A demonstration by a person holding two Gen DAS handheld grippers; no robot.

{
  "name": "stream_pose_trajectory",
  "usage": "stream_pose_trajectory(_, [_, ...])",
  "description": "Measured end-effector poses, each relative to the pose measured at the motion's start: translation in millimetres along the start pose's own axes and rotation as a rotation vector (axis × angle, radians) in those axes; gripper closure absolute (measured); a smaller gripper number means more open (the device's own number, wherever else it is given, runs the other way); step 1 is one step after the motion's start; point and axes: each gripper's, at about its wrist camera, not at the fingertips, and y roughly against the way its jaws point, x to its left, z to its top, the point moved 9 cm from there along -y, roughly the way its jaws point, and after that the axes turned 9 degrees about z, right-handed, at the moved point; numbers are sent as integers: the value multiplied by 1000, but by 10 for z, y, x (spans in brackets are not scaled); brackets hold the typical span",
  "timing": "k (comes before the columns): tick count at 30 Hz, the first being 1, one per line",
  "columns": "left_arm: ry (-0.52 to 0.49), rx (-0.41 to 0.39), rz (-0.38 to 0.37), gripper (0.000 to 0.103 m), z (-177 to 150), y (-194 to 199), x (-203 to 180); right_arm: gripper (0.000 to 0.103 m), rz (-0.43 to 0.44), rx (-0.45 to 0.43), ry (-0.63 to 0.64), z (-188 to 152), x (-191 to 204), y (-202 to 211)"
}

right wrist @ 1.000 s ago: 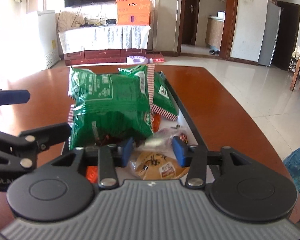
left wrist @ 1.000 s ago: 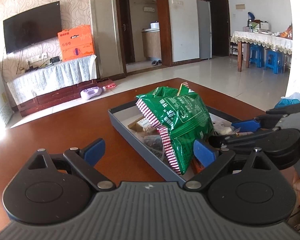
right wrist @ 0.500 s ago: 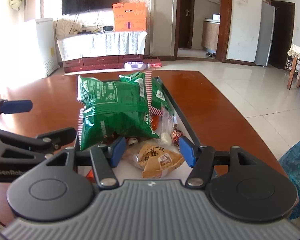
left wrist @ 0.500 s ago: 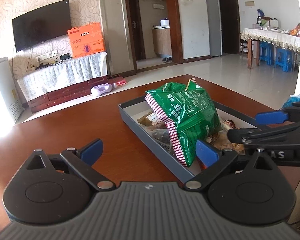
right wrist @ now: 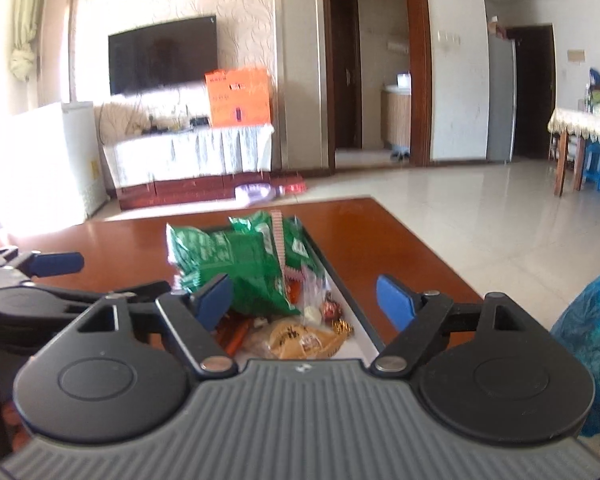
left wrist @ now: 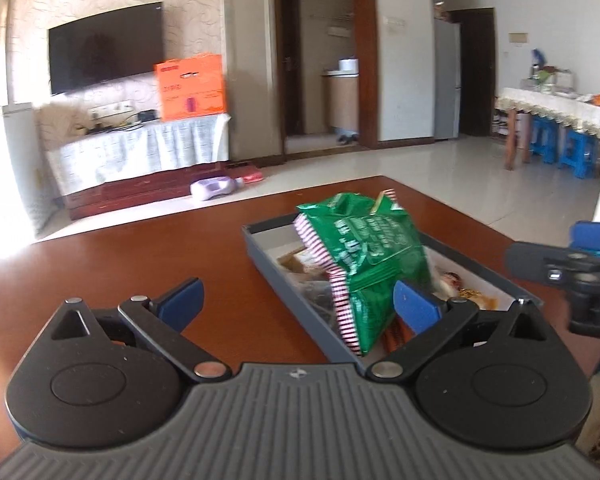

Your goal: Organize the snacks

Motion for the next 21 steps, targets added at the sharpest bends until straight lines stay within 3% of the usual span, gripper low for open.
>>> stream_pose_trajectory(3, [7,81,-14,0,-23,-22,3,22,2,-21,24,26,60,61])
stream_pose_trajectory(5, [11,93,-36,0,-31,6,-13,20,-1,-28,24,27,92,117])
stream_pose_trajectory(15, [-17,55,-76,0,-131,373,-173,15,-130,-9,-19,-78,37,526])
stream_pose_trajectory(21, [-24,28,-99,0,-216,645,-214,15,-110,39,-49,-221,73,690])
